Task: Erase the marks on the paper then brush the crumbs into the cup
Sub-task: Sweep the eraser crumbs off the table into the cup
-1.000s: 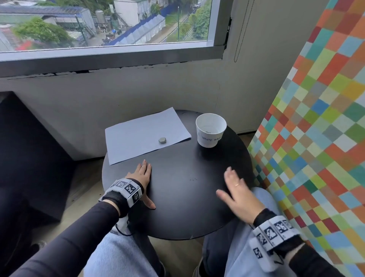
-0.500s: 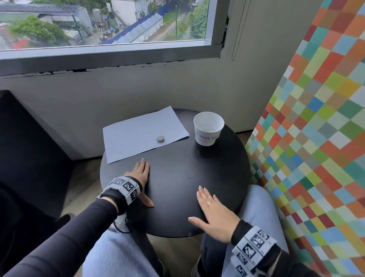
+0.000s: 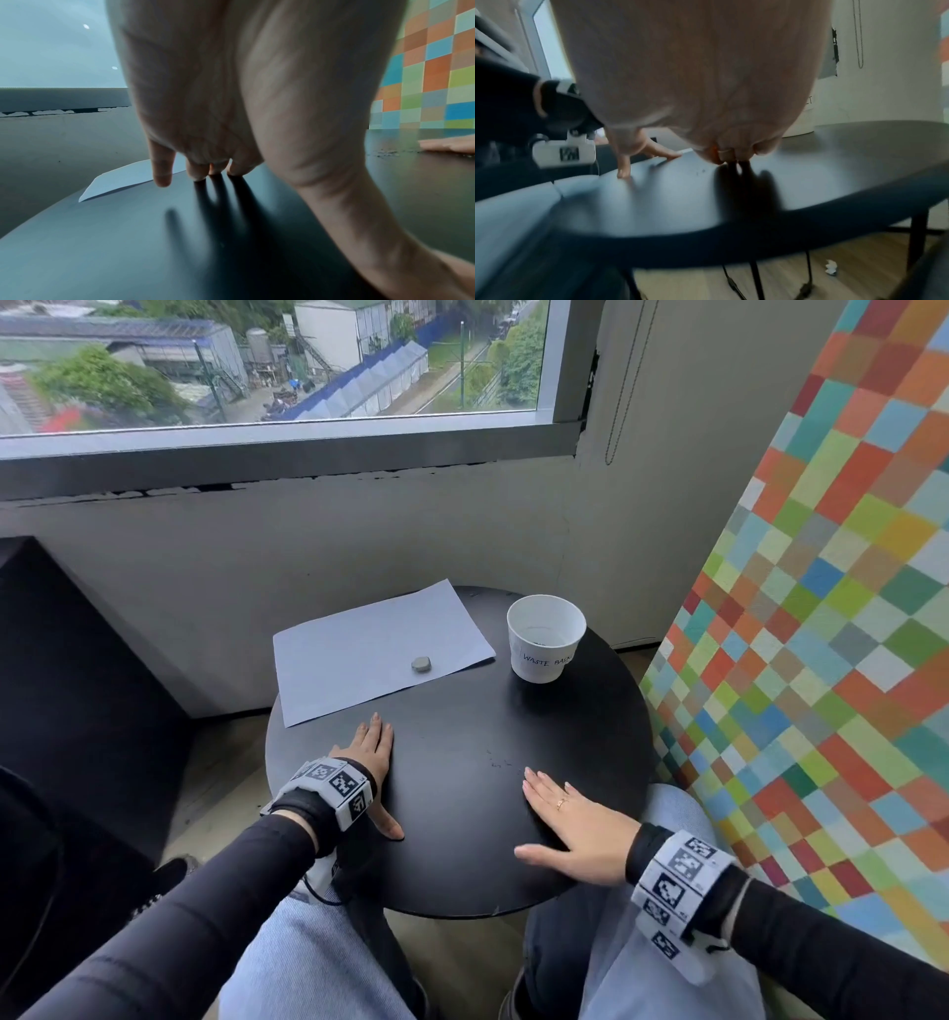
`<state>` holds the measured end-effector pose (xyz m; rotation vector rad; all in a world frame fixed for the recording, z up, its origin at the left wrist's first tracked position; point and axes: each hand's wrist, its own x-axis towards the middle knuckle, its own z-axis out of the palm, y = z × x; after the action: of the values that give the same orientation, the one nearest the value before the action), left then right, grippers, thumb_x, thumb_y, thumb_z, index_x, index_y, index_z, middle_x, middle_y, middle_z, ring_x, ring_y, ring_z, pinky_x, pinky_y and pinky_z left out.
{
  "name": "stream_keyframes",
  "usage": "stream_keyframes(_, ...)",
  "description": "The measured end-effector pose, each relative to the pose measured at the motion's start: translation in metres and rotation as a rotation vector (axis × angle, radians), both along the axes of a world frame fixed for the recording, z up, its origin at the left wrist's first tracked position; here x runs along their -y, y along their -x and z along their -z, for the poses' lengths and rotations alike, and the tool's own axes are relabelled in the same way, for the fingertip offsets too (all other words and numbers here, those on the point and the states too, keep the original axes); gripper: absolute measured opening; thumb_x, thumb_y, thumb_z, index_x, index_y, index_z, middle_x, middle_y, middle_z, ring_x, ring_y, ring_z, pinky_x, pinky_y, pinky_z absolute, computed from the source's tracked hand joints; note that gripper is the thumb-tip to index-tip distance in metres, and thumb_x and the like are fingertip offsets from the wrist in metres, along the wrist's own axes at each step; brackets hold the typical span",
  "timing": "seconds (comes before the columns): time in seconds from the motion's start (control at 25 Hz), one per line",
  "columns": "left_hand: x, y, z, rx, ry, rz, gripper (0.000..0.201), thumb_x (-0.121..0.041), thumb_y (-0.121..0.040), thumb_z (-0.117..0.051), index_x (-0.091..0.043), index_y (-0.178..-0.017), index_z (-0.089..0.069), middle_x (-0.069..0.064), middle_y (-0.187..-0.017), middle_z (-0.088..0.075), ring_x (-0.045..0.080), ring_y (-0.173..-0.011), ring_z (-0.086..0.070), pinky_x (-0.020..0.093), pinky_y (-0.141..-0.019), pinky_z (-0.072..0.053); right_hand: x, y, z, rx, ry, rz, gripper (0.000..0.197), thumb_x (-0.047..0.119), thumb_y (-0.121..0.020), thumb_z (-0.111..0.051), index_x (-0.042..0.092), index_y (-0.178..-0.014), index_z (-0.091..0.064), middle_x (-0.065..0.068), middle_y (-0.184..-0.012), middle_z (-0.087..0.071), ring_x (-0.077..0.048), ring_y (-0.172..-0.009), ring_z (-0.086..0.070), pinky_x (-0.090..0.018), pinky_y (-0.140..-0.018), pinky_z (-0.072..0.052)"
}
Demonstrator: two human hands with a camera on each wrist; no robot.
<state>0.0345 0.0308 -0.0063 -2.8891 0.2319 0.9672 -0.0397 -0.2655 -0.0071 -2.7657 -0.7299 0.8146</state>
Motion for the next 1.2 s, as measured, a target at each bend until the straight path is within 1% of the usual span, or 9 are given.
stream_keyframes(0.12, -0.001, 0.000, -0.002, -0.008, 0.014, 0.004, 0.155, -0.058, -0.057, -0.088, -0.006, -0.153, 0.021, 0.010, -0.161, 0.027, 0.027, -0.151, 0.015, 0.051, -0.121, -0.015, 0.029, -0.040, -0.006, 0.087, 0.034, 0.268, 0.090, 0.064, -0.092, -0.028, 0.004, -0.151, 0.003, -0.010, -0.160, 0.010, -0.017, -0.147, 0.008, -0.034, -0.118, 0.002)
stream_keyframes(0.2, -0.002, 0.001, -0.002, -0.008, 0.017, 0.004, 0.155, -0.058, -0.057, -0.089, -0.006, -0.153, 0.021, 0.010, -0.161, 0.027, 0.027, -0.151, 0.015, 0.051, -0.122, -0.014, 0.053, -0.057, -0.005, 0.104, 0.186, 0.395, 0.098, 0.072, -0.087, -0.023, 0.002, -0.151, 0.005, -0.013, -0.159, 0.012, -0.020, -0.147, 0.007, -0.037, -0.119, 0.000)
stream_keyframes(0.32, -0.002, 0.001, 0.000, -0.013, 0.016, -0.004, 0.156, -0.056, -0.056, -0.090, -0.005, -0.153, 0.021, 0.011, -0.161, 0.027, 0.028, -0.151, 0.015, 0.051, -0.122, -0.013, 0.040, -0.029, 0.009, 0.102, 0.119, 0.206, 0.123, 0.089, -0.064, -0.007, 0.004, -0.151, 0.006, -0.011, -0.158, 0.015, -0.021, -0.147, 0.010, -0.034, -0.117, 0.003)
stream_keyframes(0.48, 0.000, -0.001, 0.001, -0.019, 0.020, -0.008, 0.156, -0.056, -0.056, -0.090, -0.004, -0.153, 0.021, 0.012, -0.160, 0.027, 0.029, -0.151, 0.015, 0.052, -0.122, -0.013, 0.001, 0.010, -0.001, 0.034, 0.013, -0.139, 0.111, 0.084, -0.071, -0.011, 0.010, -0.152, 0.007, -0.003, -0.158, 0.017, -0.010, -0.145, 0.016, -0.026, -0.116, 0.009)
stream_keyframes(0.68, -0.002, 0.001, -0.001, -0.013, 0.038, -0.008, 0.155, -0.056, -0.056, -0.090, -0.005, -0.153, 0.021, 0.011, -0.161, 0.027, 0.028, -0.151, 0.015, 0.052, -0.122, -0.013, 0.028, -0.070, -0.006, 0.125, 0.165, 0.181, 0.095, 0.072, -0.089, -0.022, 0.005, -0.152, 0.002, -0.008, -0.160, 0.009, -0.016, -0.147, 0.007, -0.033, -0.119, 0.001)
stream_keyframes(0.8, -0.003, 0.002, 0.000, -0.005, 0.051, -0.009, 0.155, -0.057, -0.056, -0.089, -0.006, -0.153, 0.020, 0.010, -0.161, 0.026, 0.027, -0.151, 0.015, 0.051, -0.122, -0.014, 0.007, -0.048, 0.005, 0.127, 0.121, -0.063, 0.117, 0.088, -0.067, -0.005, 0.008, -0.152, 0.003, -0.006, -0.160, 0.011, -0.016, -0.147, 0.006, -0.031, -0.119, 0.002)
stream_keyframes(0.88, -0.005, 0.002, 0.001, -0.005, 0.056, -0.006, 0.155, -0.058, -0.056, -0.089, -0.007, -0.153, 0.021, 0.008, -0.161, 0.027, 0.026, -0.151, 0.015, 0.051, -0.122, -0.014, -0.014, -0.031, 0.004, 0.038, 0.052, -0.232, 0.111, 0.083, -0.070, -0.008, 0.010, -0.152, 0.004, -0.004, -0.159, 0.012, -0.012, -0.147, 0.009, -0.027, -0.118, 0.006)
stream_keyframes(1.04, -0.007, 0.003, 0.001, -0.006, 0.075, -0.001, 0.154, -0.061, -0.057, -0.087, -0.009, -0.154, 0.021, 0.007, -0.161, 0.028, 0.024, -0.151, 0.017, 0.053, -0.122, -0.009, -0.016, -0.094, -0.009, 0.086, 0.018, 0.013, 0.085, 0.062, -0.094, -0.027, 0.006, -0.152, 0.001, -0.007, -0.160, 0.007, -0.014, -0.147, 0.006, -0.031, -0.120, 0.001)
stream_keyframes(1.2, -0.008, 0.005, 0.001, -0.010, 0.089, -0.005, 0.153, -0.061, -0.058, -0.086, -0.009, -0.153, 0.022, 0.007, -0.161, 0.028, 0.023, -0.150, 0.019, 0.053, -0.120, -0.006, -0.018, -0.141, -0.005, 0.062, 0.115, 0.016, 0.081, 0.059, -0.097, -0.028, 0.007, -0.152, 0.000, -0.007, -0.160, 0.007, -0.014, -0.147, 0.006, -0.031, -0.120, 0.002)
